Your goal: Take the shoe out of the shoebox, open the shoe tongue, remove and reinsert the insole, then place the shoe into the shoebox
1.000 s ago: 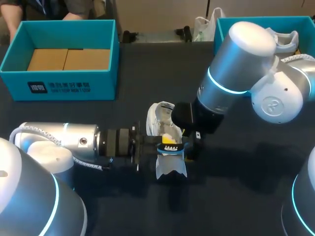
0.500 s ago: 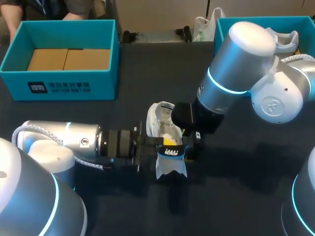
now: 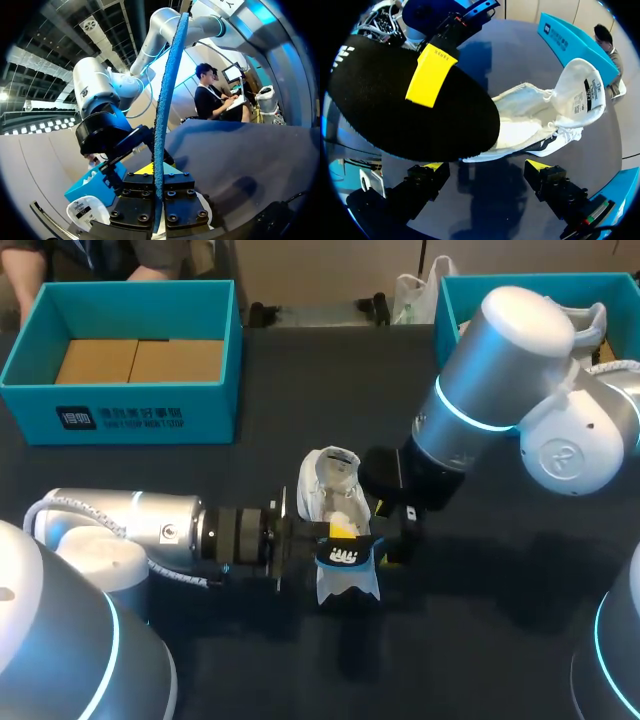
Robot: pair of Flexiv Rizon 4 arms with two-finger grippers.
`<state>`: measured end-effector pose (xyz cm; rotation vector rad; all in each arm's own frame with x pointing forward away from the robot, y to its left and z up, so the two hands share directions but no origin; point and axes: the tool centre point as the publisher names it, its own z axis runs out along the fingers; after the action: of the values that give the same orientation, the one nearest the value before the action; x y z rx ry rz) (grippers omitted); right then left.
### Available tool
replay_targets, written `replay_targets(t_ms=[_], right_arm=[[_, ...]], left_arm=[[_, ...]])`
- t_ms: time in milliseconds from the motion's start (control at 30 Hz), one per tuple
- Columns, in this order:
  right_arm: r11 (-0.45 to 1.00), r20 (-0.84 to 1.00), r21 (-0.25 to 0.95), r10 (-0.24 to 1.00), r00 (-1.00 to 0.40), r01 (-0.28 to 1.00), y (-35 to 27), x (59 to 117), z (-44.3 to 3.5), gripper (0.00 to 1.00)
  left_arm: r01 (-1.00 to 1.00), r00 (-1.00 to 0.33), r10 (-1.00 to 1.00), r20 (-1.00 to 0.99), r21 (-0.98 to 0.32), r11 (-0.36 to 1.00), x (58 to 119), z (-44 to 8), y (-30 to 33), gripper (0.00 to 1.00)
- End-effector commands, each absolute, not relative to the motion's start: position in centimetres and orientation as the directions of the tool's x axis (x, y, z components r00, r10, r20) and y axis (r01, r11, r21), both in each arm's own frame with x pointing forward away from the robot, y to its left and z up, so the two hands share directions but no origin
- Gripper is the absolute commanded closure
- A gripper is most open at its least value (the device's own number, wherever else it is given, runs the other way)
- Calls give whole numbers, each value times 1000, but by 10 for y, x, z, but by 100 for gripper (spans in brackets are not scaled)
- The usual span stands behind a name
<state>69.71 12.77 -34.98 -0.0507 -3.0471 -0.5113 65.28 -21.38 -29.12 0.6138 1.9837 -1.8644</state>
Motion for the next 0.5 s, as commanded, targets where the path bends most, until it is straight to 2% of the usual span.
replay_targets(t_ms=[33, 500], right_arm=[[946, 47, 324, 7, -999, 22, 123, 695, -350, 0], [945, 34, 325, -39, -999, -26, 120, 695, -351, 0]], left_arm=[[533, -845, 72, -530, -845, 37, 652, -291, -214, 100], [517, -854, 78, -514, -856, 28, 651, -286, -219, 100]])
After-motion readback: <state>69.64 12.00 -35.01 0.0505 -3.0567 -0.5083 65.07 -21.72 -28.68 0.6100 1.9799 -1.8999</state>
